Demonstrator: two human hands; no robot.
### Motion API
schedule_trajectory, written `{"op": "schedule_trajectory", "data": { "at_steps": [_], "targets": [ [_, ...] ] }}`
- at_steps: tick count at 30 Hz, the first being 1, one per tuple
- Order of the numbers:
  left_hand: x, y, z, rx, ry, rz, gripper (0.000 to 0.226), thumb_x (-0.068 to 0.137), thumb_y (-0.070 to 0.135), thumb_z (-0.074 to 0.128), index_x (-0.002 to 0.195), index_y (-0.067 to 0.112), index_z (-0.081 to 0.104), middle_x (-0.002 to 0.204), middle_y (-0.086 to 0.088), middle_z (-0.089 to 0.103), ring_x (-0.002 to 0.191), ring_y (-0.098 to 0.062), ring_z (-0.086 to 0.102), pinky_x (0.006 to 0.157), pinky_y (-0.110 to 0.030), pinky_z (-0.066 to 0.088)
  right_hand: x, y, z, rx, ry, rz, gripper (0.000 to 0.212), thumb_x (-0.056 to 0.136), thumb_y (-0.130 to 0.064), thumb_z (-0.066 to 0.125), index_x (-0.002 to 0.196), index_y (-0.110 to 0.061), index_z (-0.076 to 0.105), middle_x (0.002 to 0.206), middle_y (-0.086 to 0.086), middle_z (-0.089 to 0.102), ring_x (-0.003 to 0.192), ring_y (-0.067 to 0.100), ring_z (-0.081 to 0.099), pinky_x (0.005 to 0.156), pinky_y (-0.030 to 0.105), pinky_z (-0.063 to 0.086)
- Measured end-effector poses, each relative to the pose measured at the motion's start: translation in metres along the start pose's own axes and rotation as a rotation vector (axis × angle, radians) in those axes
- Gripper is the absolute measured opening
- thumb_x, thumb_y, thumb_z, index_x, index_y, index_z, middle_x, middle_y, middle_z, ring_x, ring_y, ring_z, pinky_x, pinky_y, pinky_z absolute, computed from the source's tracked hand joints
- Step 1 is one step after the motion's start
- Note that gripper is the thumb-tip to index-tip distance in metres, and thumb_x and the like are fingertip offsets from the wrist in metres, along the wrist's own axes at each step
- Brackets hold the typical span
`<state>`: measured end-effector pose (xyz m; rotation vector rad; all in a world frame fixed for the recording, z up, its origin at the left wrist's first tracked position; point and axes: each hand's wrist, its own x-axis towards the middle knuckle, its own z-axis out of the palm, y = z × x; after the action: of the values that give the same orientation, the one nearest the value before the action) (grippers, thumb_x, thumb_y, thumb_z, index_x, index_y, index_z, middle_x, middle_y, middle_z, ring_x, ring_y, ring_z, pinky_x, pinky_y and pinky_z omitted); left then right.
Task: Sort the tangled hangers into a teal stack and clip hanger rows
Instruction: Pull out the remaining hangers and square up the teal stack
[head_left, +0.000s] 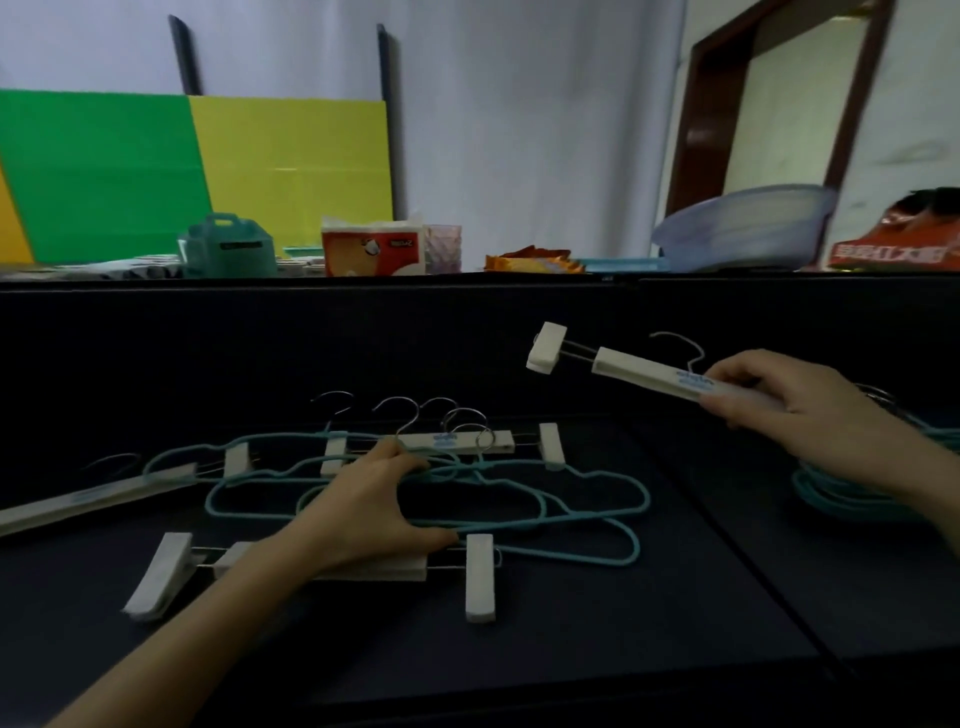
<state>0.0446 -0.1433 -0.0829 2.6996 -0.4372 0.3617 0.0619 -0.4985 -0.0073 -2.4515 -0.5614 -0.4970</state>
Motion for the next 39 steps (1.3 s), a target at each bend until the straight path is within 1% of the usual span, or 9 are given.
{"op": "schedule_trajectory", "data": {
  "at_steps": [4,6,10,12,17,26,29,33,39],
  "targets": [
    [-0.001,-0.001,-0.003,0.007,0.079,0.040,0.118,0.034,0.095,0.041,0.125,0.020,0.051,0.108,0.016,0.042,0.094,0.000,0.045,0.081,-0.011,0.035,-0.025,-0.005,-0.010,0.010,0.054,0.031,0.056,0.057,-0.087,0.041,0.089,-0.044,0.055,0.089,-0.015,0.061,0.081,0.004,0.060,0.068,0.023,0.046],
    [0.000,0.001,-0.007,-0.007,0.129,0.059,0.116,0.038,0.096,0.032,0.124,0.020,0.052,0.107,0.016,0.043,0.091,0.001,0.046,0.074,-0.009,0.036,-0.037,-0.003,-0.016,-0.002,0.089,0.050,0.060,0.053,-0.090,0.041,0.089,-0.044,0.055,0.087,-0.015,0.061,0.081,0.005,0.060,0.065,0.019,0.046],
    [0.012,0.019,-0.015,-0.004,0.210,0.113,0.116,0.043,0.096,0.031,0.127,0.019,0.051,0.109,0.015,0.042,0.094,-0.003,0.046,0.079,-0.017,0.036,-0.061,0.007,-0.036,-0.035,0.167,0.094,0.062,0.050,-0.090,0.041,0.090,-0.045,0.056,0.088,-0.015,0.062,0.080,0.004,0.060,0.064,0.022,0.045],
    [0.021,0.037,-0.015,-0.010,0.217,0.157,0.118,0.043,0.097,0.030,0.128,0.018,0.051,0.107,0.014,0.041,0.093,-0.004,0.045,0.080,-0.018,0.036,-0.072,0.015,-0.048,-0.042,0.232,0.121,0.068,0.050,-0.094,0.036,0.092,-0.045,0.057,0.086,-0.018,0.062,0.082,-0.004,0.058,0.067,0.014,0.044],
    [0.049,0.097,0.000,-0.036,0.197,0.269,0.112,0.042,0.091,0.043,0.126,0.017,0.051,0.107,0.014,0.042,0.094,-0.004,0.045,0.080,-0.017,0.034,-0.106,0.048,-0.086,-0.196,0.391,0.168,0.048,0.075,-0.069,0.052,0.101,-0.030,0.060,0.090,-0.017,0.059,0.081,0.000,0.057,0.066,0.009,0.039],
    [0.093,0.223,0.064,-0.088,0.160,0.415,0.115,0.042,0.097,0.028,0.122,0.018,0.052,0.104,0.012,0.043,0.092,-0.005,0.047,0.078,-0.017,0.036,-0.177,0.128,-0.177,-0.294,0.432,0.338,0.036,0.076,-0.051,0.058,0.103,-0.028,0.064,0.097,-0.002,0.063,0.084,0.019,0.058,0.074,0.042,0.048],
    [0.105,0.263,0.085,-0.111,0.147,0.407,0.107,0.043,0.090,0.043,0.122,0.018,0.052,0.104,0.011,0.044,0.092,-0.006,0.048,0.077,-0.017,0.037,-0.192,0.154,-0.203,-0.273,0.430,0.345,0.017,0.081,-0.033,0.064,0.099,-0.032,0.061,0.096,-0.003,0.063,0.082,0.015,0.057,0.075,0.039,0.046],
    [0.116,0.307,0.116,-0.133,0.154,0.370,0.096,0.048,0.080,0.046,0.120,0.017,0.054,0.103,0.010,0.046,0.092,-0.007,0.048,0.078,-0.020,0.038,-0.208,0.185,-0.228,-0.287,0.392,0.344,0.015,0.081,-0.029,0.065,0.095,-0.033,0.060,0.090,-0.014,0.059,0.082,0.014,0.056,0.073,0.034,0.042],
    [0.136,0.351,0.152,-0.129,0.138,0.256,0.090,0.052,0.077,0.058,0.118,0.017,0.055,0.103,0.008,0.048,0.096,-0.010,0.048,0.085,-0.028,0.046,-0.226,0.232,-0.253,-0.289,0.342,0.333,0.017,0.081,-0.025,0.067,0.098,-0.025,0.064,0.093,-0.002,0.063,0.081,0.011,0.057,0.066,0.024,0.040]
  ]
}}
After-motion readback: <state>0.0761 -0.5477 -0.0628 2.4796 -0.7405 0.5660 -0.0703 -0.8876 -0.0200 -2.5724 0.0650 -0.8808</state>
